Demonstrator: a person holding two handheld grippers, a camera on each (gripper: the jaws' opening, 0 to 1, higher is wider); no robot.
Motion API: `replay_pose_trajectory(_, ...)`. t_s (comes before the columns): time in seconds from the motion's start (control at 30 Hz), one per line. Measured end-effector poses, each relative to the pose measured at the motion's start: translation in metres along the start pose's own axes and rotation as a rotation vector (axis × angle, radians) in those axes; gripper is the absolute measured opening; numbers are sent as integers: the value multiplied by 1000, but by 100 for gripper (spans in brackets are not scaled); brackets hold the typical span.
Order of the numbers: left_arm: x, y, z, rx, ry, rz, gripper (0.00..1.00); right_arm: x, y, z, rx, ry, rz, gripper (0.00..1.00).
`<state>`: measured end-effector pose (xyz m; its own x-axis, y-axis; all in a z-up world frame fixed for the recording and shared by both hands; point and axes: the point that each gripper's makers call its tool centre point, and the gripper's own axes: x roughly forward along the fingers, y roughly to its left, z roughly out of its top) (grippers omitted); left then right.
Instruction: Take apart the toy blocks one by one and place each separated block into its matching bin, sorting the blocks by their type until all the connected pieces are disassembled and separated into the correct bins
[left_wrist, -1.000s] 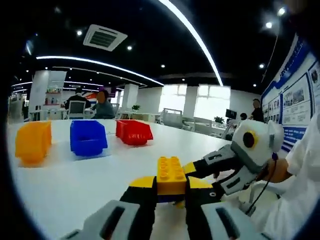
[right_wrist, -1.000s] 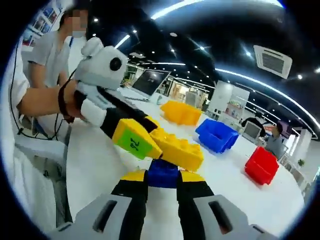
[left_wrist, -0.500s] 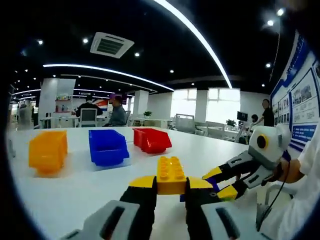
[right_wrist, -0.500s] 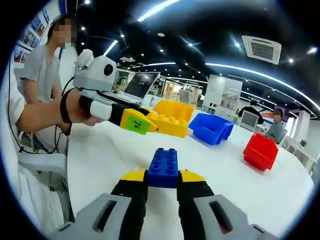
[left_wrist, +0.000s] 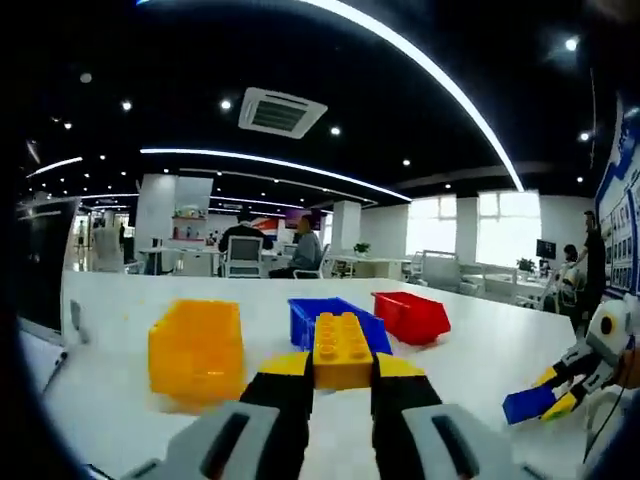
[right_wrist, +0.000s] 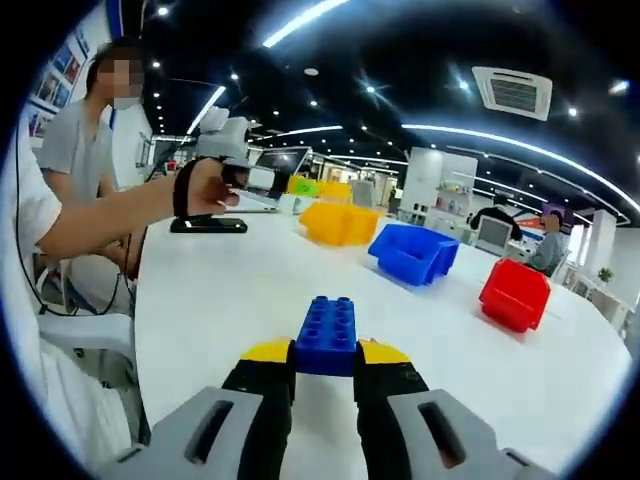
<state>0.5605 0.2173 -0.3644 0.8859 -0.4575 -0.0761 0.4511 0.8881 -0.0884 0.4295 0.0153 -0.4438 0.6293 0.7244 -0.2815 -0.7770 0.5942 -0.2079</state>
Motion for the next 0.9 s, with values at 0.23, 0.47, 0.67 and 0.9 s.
replay_pose_trajectory(0.23,23,66,16,-15,-14,141,23,-3,-4,0,22,-3,-6,24)
replay_pose_trajectory(0.47,48,133,10,-96,20,276,23,-6,-8,-1,17,1,-17,24)
replay_pose_trajectory(0.67,53,152,5,-74,20,353,24,-9,-12,-2,14,2,-30,24)
replay_pose_trajectory(0.9,52,160,1,-83,16,385,29,-12,-14,-1,17,-2,-37,24)
